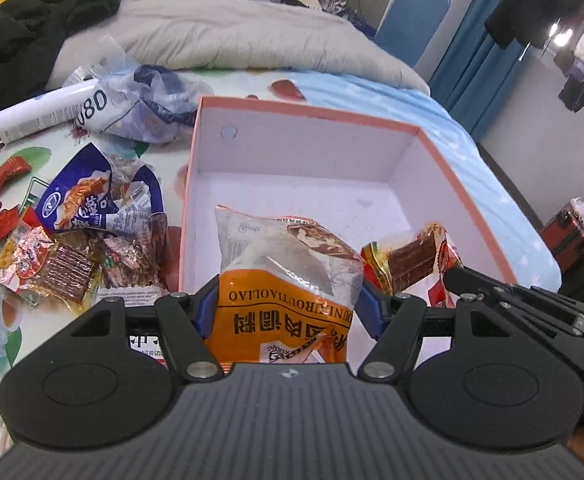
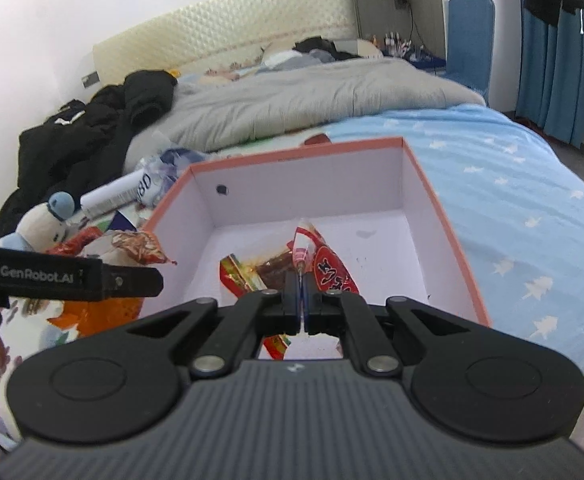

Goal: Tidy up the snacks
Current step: 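Open both tools to drop the snacks into the pink box, then withdraw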

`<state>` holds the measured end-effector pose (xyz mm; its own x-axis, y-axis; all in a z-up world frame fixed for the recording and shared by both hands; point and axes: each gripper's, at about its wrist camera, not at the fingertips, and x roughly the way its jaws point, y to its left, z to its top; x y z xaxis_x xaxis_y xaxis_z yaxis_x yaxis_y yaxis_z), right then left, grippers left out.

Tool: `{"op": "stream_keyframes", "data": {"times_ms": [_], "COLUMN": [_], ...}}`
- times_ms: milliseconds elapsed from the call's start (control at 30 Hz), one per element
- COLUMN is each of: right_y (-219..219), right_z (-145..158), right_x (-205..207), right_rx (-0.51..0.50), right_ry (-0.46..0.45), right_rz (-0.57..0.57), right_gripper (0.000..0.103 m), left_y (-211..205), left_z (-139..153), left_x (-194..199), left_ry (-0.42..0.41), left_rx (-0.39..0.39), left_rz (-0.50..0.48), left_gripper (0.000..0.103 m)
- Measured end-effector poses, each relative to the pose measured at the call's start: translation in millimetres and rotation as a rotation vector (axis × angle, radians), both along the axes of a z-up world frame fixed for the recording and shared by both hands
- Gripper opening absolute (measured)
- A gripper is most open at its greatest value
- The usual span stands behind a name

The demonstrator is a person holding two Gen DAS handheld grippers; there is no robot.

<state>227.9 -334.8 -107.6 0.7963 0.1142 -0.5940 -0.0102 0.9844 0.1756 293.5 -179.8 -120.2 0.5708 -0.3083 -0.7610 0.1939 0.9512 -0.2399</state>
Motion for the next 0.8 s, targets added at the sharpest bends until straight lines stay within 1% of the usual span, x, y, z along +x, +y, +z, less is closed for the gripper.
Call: {"op": "stream_keyframes", "data": {"times_ms": [67, 100, 167, 200, 233, 267, 300, 333, 500, 667, 800], "right_y": [0, 1, 0, 0, -1, -1, -1, -1, 3, 9, 18], "right_z": [-5, -7, -10, -11, -11, -11, -11, -11, -1, 12, 25], "right_x": [6, 8, 11, 11, 12, 13, 13, 12, -1, -18, -37], "right_rx": [-0.003, -0.003, 0.007, 0.008, 0.007, 0.008, 0.008, 0.007, -0.009, 0.003, 0.021], "right_ry": [0.012, 0.018, 0.029, 0.034, 0.041, 0.046, 0.049, 0.049, 0.016, -0.021, -0.058], "right_rz": [0.003, 0.001, -0.015, -0.026, -0.034, -0.042, -0.048, -0.057, -0.064, -0.062, -0.046], "right_gripper": [0.005, 0.008, 0.008, 0.012, 0.019, 0.028, 0.049, 0.064, 0.062, 0.062, 0.062], "left_y": [0, -1, -1, -1, -1, 0, 0, 1, 7, 22, 37], "left_z": [-4, -5, -3, -2, 0, 3, 5, 8, 26, 46, 59], "left_x": [4, 5, 5, 5, 3, 1, -1, -3, -20, -48, -71], "left_ry": [0.004, 0.001, -0.012, -0.017, -0.023, -0.03, -0.039, -0.045, -0.084, -0.144, -0.174], "left_rx": [0.007, 0.016, 0.022, 0.02, 0.019, 0.02, 0.02, 0.018, -0.01, -0.025, -0.04], "left_rz": [-0.01, -0.019, -0.026, -0.029, -0.029, -0.03, -0.034, -0.036, -0.046, -0.035, -0.019], "left_gripper": [0.072, 0.072, 0.073, 0.079, 0.087, 0.089, 0.09, 0.09, 0.09, 0.09, 0.09]}}
